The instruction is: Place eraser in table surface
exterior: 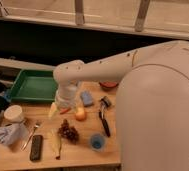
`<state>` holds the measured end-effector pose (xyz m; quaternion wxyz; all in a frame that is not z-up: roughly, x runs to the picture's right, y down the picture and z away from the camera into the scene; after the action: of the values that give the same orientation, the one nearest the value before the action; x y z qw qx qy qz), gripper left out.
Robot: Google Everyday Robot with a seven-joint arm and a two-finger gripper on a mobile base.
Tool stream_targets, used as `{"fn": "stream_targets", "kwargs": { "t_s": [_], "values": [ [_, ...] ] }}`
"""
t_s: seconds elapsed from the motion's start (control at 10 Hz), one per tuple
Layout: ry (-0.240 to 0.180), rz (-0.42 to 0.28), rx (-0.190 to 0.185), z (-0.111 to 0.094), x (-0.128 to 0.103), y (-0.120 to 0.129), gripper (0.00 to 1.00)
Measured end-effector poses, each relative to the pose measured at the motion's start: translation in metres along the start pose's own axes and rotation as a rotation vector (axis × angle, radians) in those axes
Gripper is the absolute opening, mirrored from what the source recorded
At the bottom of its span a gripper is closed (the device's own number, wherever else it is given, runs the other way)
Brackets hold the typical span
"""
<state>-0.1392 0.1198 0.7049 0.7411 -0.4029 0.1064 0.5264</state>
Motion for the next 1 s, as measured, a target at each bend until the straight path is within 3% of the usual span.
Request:
{"fn": "stream_targets", "kwargs": {
  "t_s": [0.3,0.8,1.0],
  "values": [
    [0.025,-0.015,0.008,0.014,0.000,0.005,0.80],
    [0.110,-0.131,-0.009,0.075,-0.019,0.079,0.80],
    [0.147,-0.162,-0.015,0.095,-0.020,0.093,0.80]
  ]
}}
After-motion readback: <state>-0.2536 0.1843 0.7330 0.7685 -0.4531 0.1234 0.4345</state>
